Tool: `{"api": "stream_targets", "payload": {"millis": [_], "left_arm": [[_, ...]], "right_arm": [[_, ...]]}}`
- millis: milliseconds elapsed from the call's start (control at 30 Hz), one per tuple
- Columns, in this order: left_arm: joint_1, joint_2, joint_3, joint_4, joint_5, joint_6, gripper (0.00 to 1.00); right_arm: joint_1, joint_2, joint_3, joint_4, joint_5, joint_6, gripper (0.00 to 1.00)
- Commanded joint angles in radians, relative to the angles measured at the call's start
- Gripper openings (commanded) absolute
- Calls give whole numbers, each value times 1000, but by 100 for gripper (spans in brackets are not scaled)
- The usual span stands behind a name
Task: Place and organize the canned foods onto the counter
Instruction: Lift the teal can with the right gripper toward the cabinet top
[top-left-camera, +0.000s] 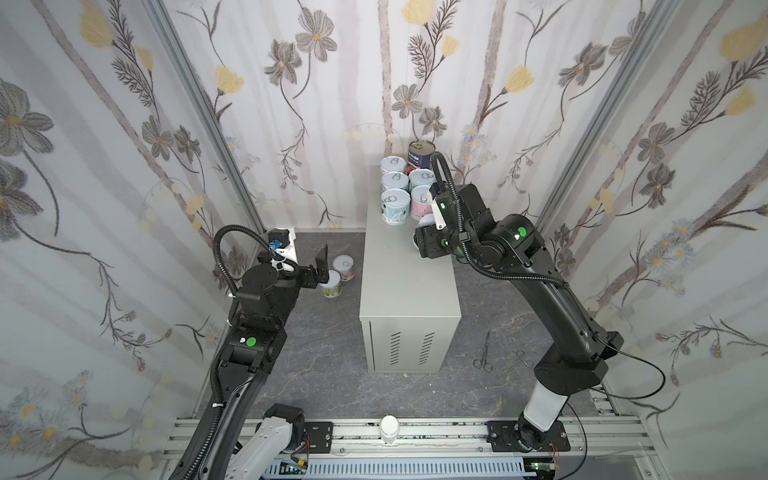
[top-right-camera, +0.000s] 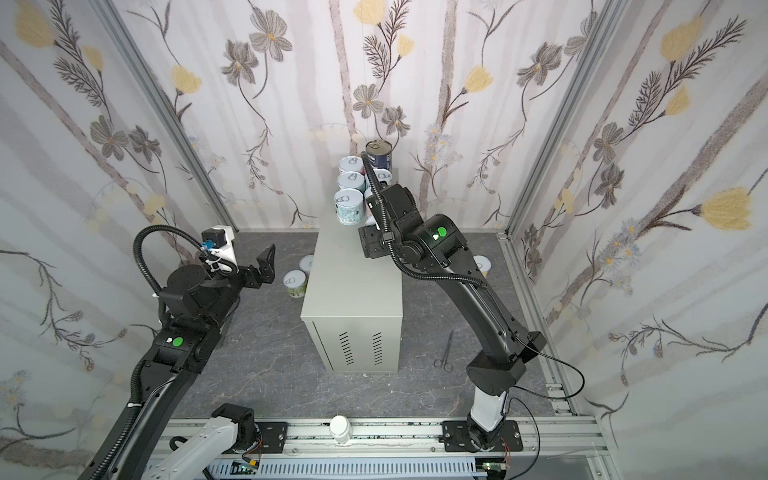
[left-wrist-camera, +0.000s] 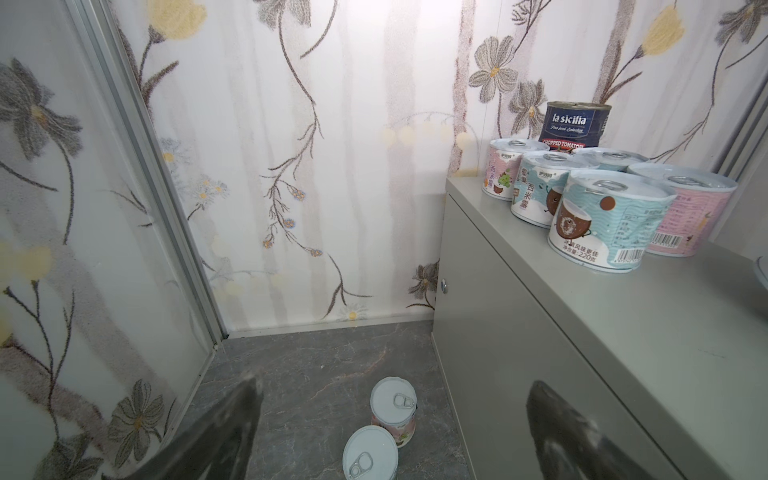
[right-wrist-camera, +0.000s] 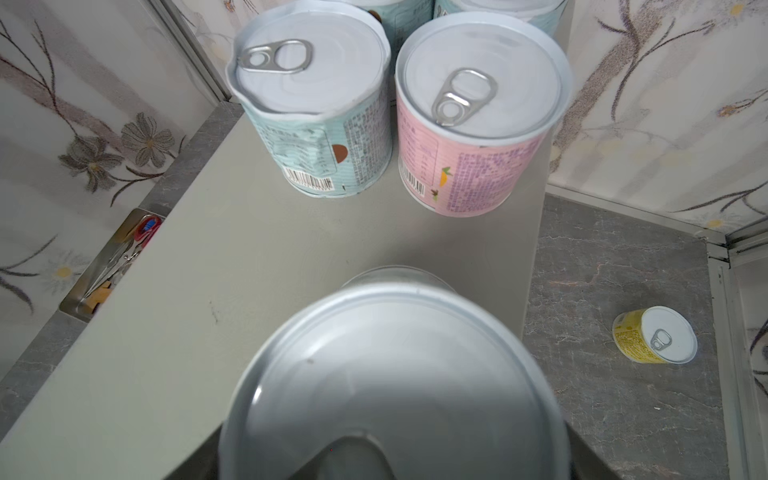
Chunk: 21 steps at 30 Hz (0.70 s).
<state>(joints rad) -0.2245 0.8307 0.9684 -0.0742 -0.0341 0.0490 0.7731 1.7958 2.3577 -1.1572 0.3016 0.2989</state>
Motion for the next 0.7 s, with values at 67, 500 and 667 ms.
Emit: {"api": "stream_targets", "payload": {"millis": [67, 500, 667], "left_arm": [[1, -29, 15, 2, -14, 2, 100], [1, -73, -8, 19, -24, 23, 100], [-1, -77, -11, 21, -24, 25, 100]], "right_arm": [[-11, 30, 37, -1, 32, 19, 56], [-15, 51, 38, 49, -15, -2, 88], [-15, 52, 38, 69, -22, -6, 92]]}}
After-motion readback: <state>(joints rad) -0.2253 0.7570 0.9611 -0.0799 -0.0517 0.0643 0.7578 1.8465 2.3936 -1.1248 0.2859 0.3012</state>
